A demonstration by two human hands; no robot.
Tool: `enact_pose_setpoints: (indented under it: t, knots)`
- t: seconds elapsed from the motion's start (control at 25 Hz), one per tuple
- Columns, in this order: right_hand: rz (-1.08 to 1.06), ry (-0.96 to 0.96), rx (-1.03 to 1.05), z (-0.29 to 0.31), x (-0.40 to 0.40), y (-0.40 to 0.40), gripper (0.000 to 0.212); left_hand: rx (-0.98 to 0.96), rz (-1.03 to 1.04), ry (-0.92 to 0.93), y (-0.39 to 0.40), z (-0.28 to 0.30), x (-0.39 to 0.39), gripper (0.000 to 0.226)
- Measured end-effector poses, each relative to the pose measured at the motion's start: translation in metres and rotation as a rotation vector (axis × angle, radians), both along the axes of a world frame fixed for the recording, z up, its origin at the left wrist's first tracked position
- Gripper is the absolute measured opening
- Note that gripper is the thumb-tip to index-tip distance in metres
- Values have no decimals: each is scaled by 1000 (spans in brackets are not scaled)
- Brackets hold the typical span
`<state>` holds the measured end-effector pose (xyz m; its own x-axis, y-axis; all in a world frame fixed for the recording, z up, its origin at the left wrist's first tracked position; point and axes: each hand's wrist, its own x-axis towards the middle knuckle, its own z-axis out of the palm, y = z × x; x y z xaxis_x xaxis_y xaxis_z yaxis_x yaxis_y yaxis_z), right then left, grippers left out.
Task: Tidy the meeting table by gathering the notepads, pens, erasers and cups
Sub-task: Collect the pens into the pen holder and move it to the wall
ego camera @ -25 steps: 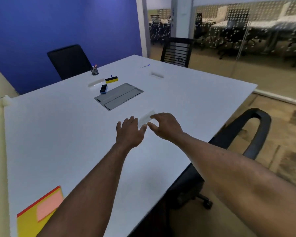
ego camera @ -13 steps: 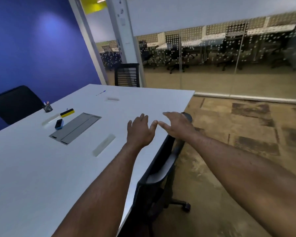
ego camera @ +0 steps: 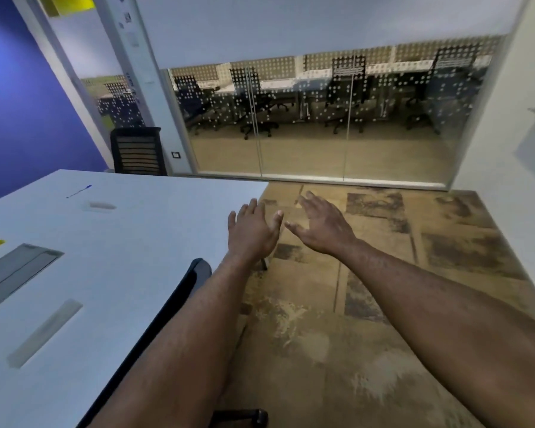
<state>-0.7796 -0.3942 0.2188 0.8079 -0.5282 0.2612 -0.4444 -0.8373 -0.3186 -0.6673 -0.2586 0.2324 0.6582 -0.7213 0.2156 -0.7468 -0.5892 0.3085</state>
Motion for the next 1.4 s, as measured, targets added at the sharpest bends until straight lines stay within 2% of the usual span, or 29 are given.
enact_pose_setpoints:
  t: [0.32, 0.48, 0.52, 0.68, 1.0, 1.12, 1.28, 1.32, 1.4]
  knots:
    - [-46, -40, 39, -23, 32, -116, 77, 19, -27, -32, -123, -20, 40, 71]
    - [-72, -24, 41, -36, 95, -213, 77, 9, -63, 15, -232, -40, 112, 71]
    - [-59, -12, 52, -38, 101, -212, 78, 29, -52, 15, -229, -44, 121, 72]
    - [-61, 50, 82, -46, 186, -313, 79, 38, -69, 57, -337, -54, 215, 71]
    - [-62, 65, 66, -56, 310, -453, 80, 112, -101, 39, -475, -53, 328, 68]
    - [-28, 43, 54, -67, 363, -506, 80, 131, -56, 43, -521, -68, 376, 68]
    - [97, 55, 92, -89, 485, -621, 82, 116, 68, 69, -622, -92, 482, 65]
    - [104, 46, 79, -91, 488, -624, 83, 134, 86, 84, -624, -91, 489, 65]
    - [167, 62, 125, -89, 548, -680, 82, 154, 140, 126, -667, -87, 542, 65]
